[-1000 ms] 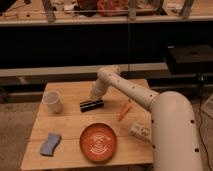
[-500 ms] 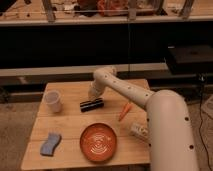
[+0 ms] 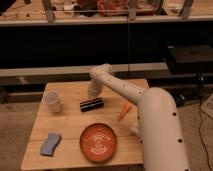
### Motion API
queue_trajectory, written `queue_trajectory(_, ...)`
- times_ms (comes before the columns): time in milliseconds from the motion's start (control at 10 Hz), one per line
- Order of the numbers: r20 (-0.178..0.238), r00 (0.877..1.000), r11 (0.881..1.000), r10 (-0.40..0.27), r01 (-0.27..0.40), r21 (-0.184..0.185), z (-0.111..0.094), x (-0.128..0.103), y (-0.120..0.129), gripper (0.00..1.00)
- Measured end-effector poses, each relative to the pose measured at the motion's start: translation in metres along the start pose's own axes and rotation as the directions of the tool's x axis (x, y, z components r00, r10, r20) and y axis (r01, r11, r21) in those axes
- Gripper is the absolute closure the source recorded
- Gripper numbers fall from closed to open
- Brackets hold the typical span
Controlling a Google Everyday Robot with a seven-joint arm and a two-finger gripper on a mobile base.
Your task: Push the eraser across the table
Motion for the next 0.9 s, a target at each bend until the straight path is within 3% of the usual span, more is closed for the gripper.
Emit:
queue_trajectory(100,0.005,1.000,1.000,0.005,-0.005,-0.028,0.003,-0.002,-0.001,0.99)
queue_trajectory(200,0.009,1.000,1.000,-0.019,0.020,-0.024,0.001,-0.005,0.002,0.99)
queue_trajectory(400,0.007,0.999,0.999,-0.032,0.032,0.028,-0.005,-0.006,0.006,0.99)
queue_trajectory(700,0.013,1.000,0.999,-0.020,0.020,-0.028,-0.004,-0.011,0.012,0.99)
queue_trajectory(900,0.016,0.999,0.999,-0.034,0.034,-0.016,-0.006,-0.007,0.015,0.99)
